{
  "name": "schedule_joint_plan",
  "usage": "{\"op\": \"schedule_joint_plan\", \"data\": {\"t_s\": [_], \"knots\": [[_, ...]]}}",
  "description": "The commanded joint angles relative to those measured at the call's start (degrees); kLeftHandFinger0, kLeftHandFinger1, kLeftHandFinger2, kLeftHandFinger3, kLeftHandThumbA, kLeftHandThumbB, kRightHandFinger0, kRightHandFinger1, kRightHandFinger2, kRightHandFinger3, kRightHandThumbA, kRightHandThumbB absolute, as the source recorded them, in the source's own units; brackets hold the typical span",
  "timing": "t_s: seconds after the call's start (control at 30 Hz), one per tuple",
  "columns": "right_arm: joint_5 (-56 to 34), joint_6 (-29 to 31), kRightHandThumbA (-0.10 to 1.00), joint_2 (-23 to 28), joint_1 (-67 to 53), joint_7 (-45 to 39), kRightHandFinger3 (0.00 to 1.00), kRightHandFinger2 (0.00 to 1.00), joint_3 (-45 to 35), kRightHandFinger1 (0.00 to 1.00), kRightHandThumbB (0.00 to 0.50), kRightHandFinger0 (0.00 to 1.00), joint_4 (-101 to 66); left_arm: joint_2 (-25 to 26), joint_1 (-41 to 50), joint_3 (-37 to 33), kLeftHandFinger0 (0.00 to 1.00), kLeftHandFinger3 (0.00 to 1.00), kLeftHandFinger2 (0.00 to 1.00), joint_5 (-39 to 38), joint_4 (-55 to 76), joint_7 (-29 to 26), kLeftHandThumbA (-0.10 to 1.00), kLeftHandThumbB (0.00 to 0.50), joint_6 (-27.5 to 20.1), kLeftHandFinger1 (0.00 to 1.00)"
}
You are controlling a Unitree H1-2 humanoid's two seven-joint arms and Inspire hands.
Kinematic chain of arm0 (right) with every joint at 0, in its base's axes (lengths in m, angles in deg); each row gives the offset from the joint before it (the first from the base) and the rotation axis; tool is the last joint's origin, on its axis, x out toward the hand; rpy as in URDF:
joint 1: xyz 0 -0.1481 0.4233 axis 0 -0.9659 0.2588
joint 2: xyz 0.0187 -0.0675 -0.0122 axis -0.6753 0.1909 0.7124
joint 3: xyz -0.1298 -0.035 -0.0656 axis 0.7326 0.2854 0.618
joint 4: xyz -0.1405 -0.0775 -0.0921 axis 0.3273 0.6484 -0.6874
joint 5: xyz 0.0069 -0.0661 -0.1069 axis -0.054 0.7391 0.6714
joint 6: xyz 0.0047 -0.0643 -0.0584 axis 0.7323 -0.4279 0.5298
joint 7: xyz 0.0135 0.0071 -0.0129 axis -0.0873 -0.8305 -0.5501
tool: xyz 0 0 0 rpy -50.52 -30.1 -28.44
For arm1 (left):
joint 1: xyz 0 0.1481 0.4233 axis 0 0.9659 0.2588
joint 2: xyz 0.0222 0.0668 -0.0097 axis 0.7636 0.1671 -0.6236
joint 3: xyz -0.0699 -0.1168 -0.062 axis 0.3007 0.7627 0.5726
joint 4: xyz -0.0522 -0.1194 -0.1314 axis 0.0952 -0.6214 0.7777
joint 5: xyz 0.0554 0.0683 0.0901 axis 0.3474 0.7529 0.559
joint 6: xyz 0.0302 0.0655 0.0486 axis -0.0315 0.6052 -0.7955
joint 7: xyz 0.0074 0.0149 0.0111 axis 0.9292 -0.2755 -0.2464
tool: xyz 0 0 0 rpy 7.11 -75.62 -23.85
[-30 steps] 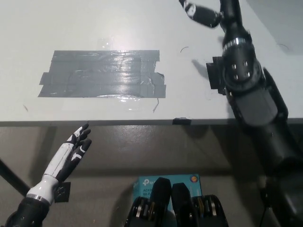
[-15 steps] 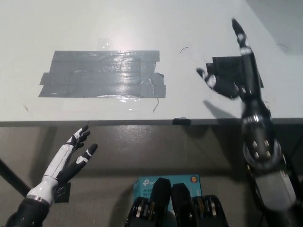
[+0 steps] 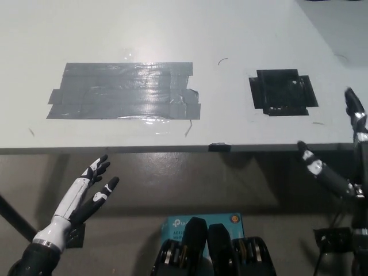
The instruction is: A rubick's cube is kept in the black marked spot on the table and the robot uses its right arm to pick it up and hands it to a person
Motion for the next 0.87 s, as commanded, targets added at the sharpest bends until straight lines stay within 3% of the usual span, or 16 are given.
{"op": "schedule_joint_plan", "data": {"t_s": [0.0,0.33,0.83], "knots": [[-5.5,4.2,0.72,1.0,0.8,-4.4,1.00,1.00,-0.6,1.00,0.278,1.00,8.5,0.4,1.0,-0.3,1.00,1.00,1.00,-0.2,0.4,0.2,0.84,0.132,-3.3,1.00],[-10.0,5.3,0.74,1.2,0.8,-11.7,1.00,1.00,1.2,1.00,0.302,1.00,20.6,-0.3,3.8,-0.5,1.00,1.00,1.00,1.0,0.7,-1.0,0.98,0.188,-2.6,1.00],[-10.6,5.7,0.72,0.2,-1.0,-13.9,1.00,1.00,1.4,1.00,0.327,1.00,20.4,-0.4,6.1,-0.1,1.00,1.00,1.00,1.1,1.8,-1.1,1.00,0.212,-2.0,1.00]]}}
